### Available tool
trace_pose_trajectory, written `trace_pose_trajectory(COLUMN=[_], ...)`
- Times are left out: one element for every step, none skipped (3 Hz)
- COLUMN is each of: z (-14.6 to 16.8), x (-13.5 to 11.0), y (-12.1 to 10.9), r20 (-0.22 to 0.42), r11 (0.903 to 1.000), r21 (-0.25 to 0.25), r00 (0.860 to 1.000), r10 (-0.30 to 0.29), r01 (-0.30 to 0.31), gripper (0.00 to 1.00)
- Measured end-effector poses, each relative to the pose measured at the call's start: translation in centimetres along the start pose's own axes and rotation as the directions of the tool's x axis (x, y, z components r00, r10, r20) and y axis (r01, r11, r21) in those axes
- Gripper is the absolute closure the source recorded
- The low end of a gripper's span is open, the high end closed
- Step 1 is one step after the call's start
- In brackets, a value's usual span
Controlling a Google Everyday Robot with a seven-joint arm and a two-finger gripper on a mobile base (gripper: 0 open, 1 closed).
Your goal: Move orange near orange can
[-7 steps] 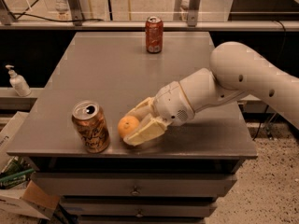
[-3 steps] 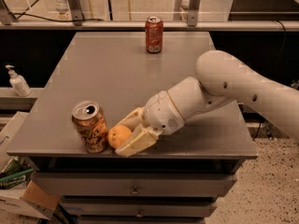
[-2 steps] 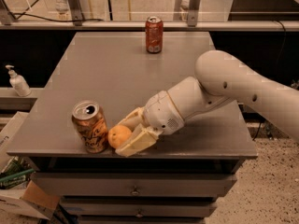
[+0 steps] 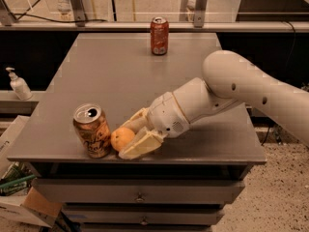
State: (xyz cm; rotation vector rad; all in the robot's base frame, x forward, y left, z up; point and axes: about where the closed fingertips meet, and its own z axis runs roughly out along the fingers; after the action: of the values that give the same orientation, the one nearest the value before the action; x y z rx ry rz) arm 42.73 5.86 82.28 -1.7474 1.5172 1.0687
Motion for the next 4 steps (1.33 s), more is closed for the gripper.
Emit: trace_pose_trajectory(z=[-0.2,-0.3,-0.8,-2.1], x=[0.0,0.0,-0.1,-0.4], y=[-0.2,-0.2,-0.2,-0.3], r20=[0.002,0.003,0.007,0.021], r11=[1.0,0.9999,0.9997,0.998], r21=[0.009,0.013,0.025,0.062], r00=[1.0,1.0,1.0,1.0], r10=[-0.004,-0.005,-0.006,-0.013], r01=[0.004,0.004,0.006,0.012], gripper=[0.0,0.0,0.0,0.0])
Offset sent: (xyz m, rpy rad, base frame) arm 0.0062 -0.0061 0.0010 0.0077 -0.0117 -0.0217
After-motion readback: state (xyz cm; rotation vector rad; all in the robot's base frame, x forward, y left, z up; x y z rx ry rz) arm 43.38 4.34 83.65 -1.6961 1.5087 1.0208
